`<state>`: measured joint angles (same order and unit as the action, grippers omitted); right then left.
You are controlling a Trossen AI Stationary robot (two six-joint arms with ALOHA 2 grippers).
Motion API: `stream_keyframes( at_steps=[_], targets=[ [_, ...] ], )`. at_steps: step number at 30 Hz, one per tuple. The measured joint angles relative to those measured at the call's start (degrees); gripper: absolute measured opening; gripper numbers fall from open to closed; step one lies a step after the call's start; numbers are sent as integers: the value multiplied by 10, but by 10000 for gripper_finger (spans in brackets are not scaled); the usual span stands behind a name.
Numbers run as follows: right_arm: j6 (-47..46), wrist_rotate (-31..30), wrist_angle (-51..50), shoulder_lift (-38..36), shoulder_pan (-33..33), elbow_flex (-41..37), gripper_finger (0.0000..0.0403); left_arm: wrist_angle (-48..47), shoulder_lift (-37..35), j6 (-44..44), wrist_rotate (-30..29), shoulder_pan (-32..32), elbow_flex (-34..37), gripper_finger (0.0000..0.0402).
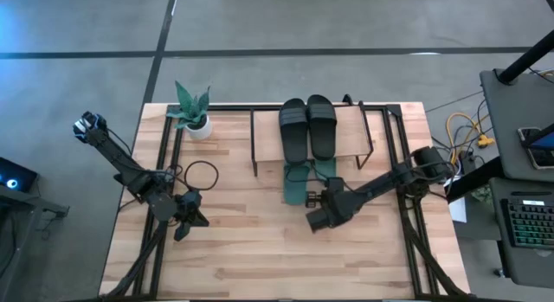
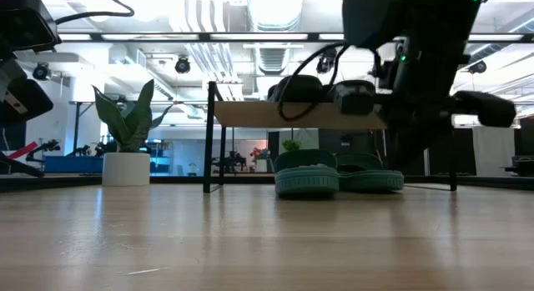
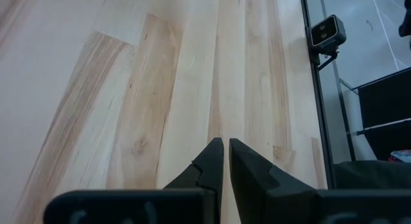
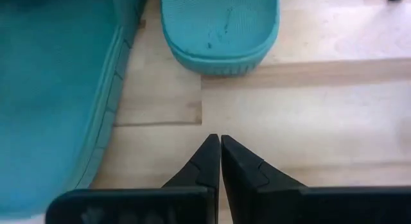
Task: Pick and place slides into the shelf
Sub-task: Put the green slides under the shelf
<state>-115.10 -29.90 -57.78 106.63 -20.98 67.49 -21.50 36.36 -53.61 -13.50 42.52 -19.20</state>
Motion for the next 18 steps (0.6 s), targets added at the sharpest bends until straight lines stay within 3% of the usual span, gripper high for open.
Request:
stream_keyframes(
  at_steps=[4,11,15,18],
  targets=[
    [-8,-2,12,0,-34,21,9,0,0,2,0,0,0,11],
    [17,-9,156,2,-71,28,9,0,15,5,-4,0,0,11],
    [14,-65,204,3,-92,29,9,2,34,5,-4,0,0,11],
    [-40,-135,187,3,-113,36,9,16,51,5,-4,0,1,11]
  ],
)
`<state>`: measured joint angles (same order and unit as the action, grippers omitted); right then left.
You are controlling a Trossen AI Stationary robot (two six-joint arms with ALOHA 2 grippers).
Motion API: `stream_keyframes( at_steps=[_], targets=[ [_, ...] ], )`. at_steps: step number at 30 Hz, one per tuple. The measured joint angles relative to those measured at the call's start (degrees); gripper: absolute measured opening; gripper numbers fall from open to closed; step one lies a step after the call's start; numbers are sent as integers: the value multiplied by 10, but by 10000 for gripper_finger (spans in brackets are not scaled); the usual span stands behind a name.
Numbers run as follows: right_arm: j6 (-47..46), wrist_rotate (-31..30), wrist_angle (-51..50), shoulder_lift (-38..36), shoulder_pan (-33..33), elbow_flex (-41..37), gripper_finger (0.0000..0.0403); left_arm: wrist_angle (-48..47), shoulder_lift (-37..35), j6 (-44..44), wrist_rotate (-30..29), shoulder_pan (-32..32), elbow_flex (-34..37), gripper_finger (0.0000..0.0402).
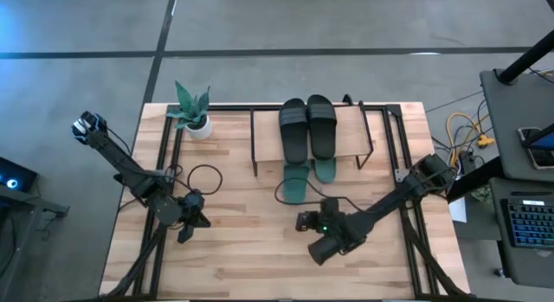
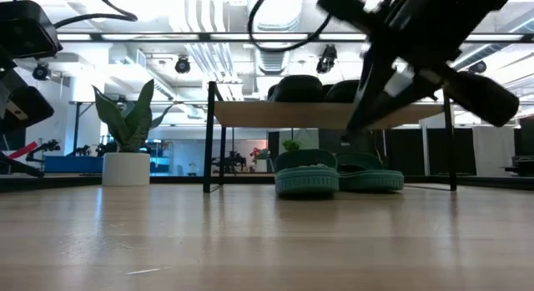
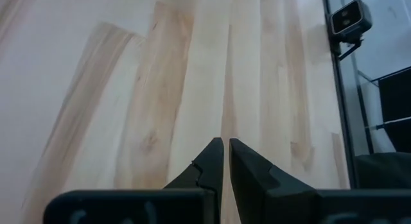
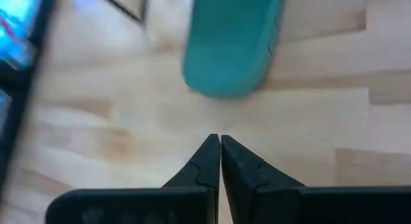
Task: Pick and place slides into the shelf
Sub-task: Put the green slides under the shelf
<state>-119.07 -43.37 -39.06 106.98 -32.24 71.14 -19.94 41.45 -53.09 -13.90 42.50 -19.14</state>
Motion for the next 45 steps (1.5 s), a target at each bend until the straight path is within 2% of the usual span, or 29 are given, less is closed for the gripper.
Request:
stream_keyframes(
  at_steps=[3,5,11,16,24,28,30,36,40,45],
  targets=[
    [-61,-71,-30,0,-19,11,9,29,19,12,0,0,0,11],
    [-69,-88,-33,0,-29,16,9,50,31,22,0,-2,0,11],
    [-41,-61,-7,-4,-61,35,8,102,62,30,1,-25,0,11],
    [-61,-87,-6,-4,-100,55,8,177,96,73,35,-65,0,11],
    [-121,-97,-48,-4,-154,73,8,362,214,120,115,-152,0,11],
    [-123,-97,-57,-8,-165,74,8,447,281,121,121,-187,0,11],
    [-123,-98,-62,-9,-166,74,8,454,308,121,121,-200,-7,11],
    [-83,-118,-58,-27,-169,74,8,455,353,119,175,-221,-54,11],
    [0,-159,-54,-57,-181,73,8,456,366,119,183,-235,-93,11],
    [112,-169,-72,-98,-192,73,8,450,395,119,181,-262,-139,11]
  ],
)
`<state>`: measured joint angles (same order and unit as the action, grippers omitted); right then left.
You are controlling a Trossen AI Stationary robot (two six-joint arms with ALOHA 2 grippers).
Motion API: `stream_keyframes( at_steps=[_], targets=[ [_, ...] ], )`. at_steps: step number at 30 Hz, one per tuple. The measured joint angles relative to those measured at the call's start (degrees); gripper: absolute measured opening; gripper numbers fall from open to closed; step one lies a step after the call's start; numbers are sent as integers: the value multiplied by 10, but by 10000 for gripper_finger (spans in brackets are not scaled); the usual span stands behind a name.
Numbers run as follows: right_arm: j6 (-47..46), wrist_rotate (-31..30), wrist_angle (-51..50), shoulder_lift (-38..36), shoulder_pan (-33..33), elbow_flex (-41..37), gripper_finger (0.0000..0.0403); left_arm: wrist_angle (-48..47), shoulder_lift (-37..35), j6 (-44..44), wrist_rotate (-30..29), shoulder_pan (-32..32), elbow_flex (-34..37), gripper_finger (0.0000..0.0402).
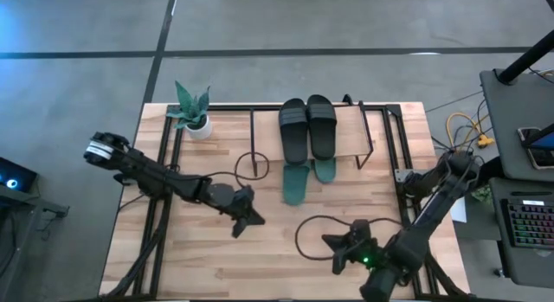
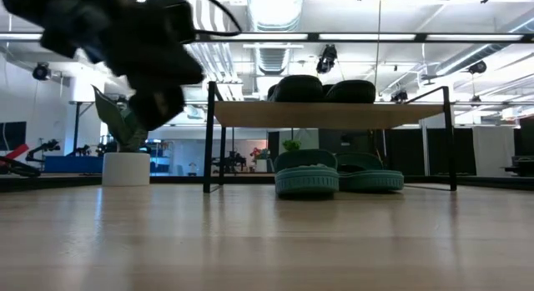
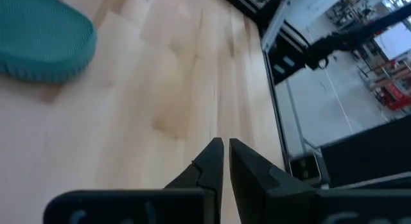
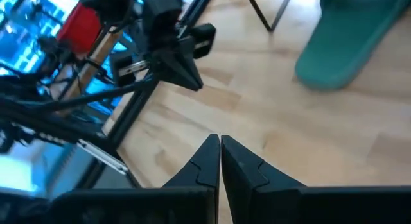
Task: Pick and place slides into the shelf
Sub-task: Put the green slides under the shelf
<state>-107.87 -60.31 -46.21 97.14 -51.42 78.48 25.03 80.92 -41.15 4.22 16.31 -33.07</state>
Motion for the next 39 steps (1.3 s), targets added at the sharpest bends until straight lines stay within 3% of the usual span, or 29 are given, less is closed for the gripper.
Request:
stream_keyframes(
  at_steps=[10,19,25,31,39],
  targets=[
    [100,-14,-77,-81,-1,-2,8,-5,76,-4,0,-17,-80,11],
    [174,20,-95,-134,-2,-7,8,-7,120,-5,-6,-20,-111,11],
    [134,18,-163,-160,1,-9,8,-4,124,-1,-2,-35,-113,11],
    [8,18,-238,-176,10,-10,8,0,124,-3,0,-67,-113,11],
    [-10,18,-240,-189,16,-11,8,6,124,0,30,-90,-113,11]
  ],
)
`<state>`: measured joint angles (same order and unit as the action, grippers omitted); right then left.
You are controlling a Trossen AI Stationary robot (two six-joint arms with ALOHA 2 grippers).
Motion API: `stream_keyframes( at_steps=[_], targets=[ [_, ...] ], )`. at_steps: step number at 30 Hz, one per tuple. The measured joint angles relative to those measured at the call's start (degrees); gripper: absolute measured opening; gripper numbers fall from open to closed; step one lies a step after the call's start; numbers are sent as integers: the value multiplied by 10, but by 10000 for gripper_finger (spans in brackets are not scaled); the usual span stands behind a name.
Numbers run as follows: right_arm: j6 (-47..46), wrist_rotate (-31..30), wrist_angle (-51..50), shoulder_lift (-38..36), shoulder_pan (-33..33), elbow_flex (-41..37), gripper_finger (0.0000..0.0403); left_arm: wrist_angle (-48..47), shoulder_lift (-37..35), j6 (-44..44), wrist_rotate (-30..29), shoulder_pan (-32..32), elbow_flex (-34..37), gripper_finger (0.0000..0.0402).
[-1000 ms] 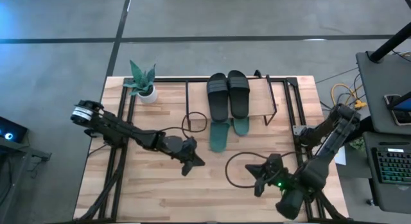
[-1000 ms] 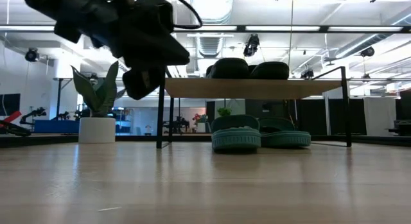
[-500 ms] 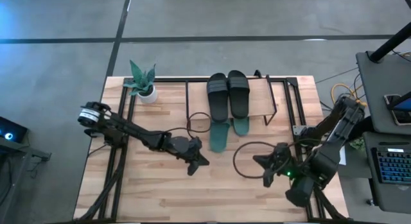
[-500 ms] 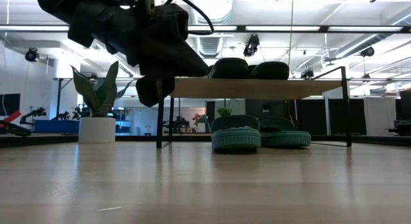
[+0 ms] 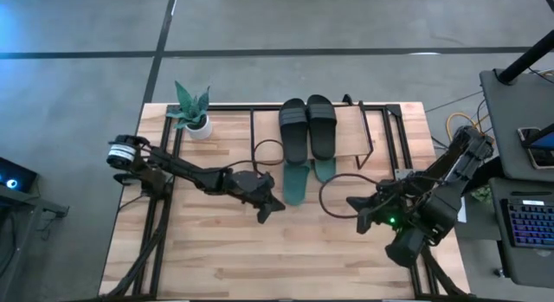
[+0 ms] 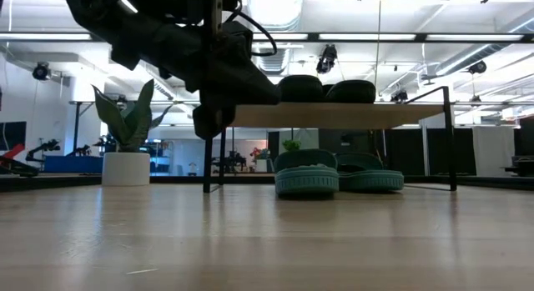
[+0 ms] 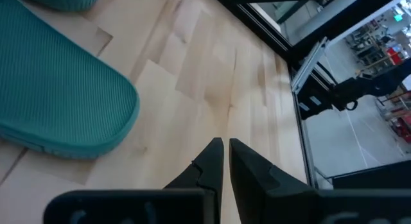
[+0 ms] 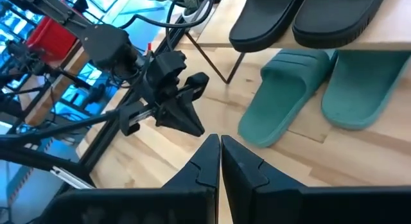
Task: Pick and place slides into the shelf
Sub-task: Put the green slides under the shelf
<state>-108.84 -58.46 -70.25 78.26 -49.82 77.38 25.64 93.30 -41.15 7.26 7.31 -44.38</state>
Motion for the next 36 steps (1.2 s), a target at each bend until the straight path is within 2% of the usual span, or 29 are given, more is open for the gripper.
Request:
stream_keyframes(
  at_steps=[5,10,17,22,30,36],
  targets=[
    [50,2,-1,-25,0,-9,8,6,0,27,-5,-3,0,11],
    [102,9,-2,-67,0,-23,8,10,0,27,-47,-4,-15,11],
    [211,23,-2,-115,-1,-29,8,10,3,25,-51,-9,-49,11],
    [265,45,-2,-146,-2,-36,8,9,3,-15,-51,-8,-60,11],
    [279,61,1,-186,-2,-85,8,8,3,-50,-64,7,-60,1],
    [246,91,11,-211,-2,-131,8,8,3,-44,-110,33,-62,0]
  ],
)
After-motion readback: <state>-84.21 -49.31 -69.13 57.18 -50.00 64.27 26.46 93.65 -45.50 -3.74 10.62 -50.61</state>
